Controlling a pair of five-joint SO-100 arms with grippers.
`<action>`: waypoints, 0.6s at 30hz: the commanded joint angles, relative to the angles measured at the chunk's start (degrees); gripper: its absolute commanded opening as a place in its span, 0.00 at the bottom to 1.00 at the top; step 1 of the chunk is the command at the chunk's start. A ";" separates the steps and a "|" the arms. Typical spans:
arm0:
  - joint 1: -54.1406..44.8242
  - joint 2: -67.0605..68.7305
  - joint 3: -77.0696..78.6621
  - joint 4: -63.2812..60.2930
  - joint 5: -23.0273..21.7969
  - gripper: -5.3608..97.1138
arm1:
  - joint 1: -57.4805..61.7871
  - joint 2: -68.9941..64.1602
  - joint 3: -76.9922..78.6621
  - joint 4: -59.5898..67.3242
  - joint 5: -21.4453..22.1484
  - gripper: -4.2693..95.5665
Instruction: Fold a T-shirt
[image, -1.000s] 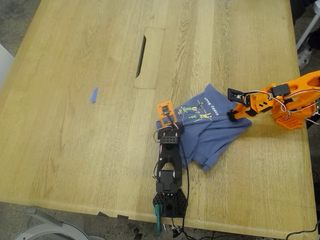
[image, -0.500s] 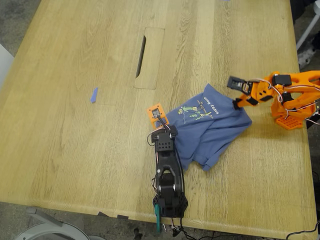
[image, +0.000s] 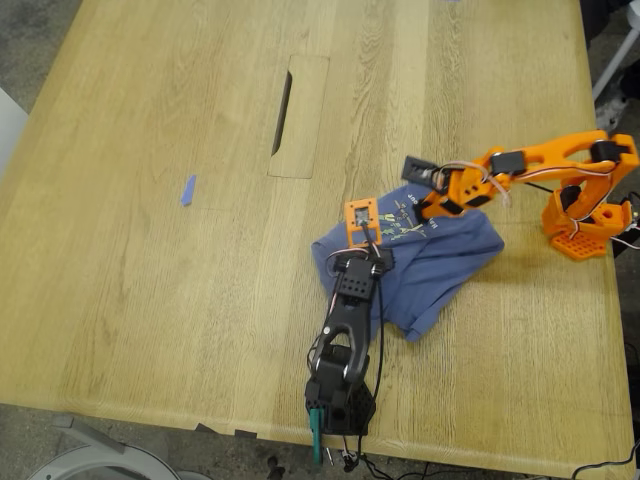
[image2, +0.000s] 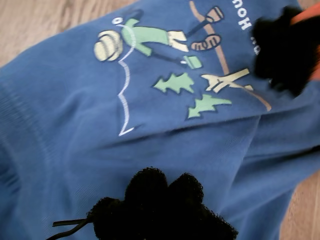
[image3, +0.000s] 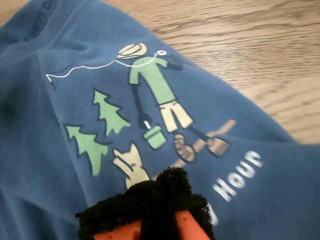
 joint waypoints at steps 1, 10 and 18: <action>1.23 -4.57 -3.78 -7.12 -0.53 0.05 | -1.49 -2.81 -3.96 -2.90 -0.18 0.04; -4.04 -16.79 -4.31 -21.09 -0.44 0.05 | -5.98 1.23 13.36 -9.49 1.32 0.04; -12.66 -15.56 -4.39 -20.21 -0.18 0.05 | -8.61 16.26 31.11 -8.00 2.02 0.04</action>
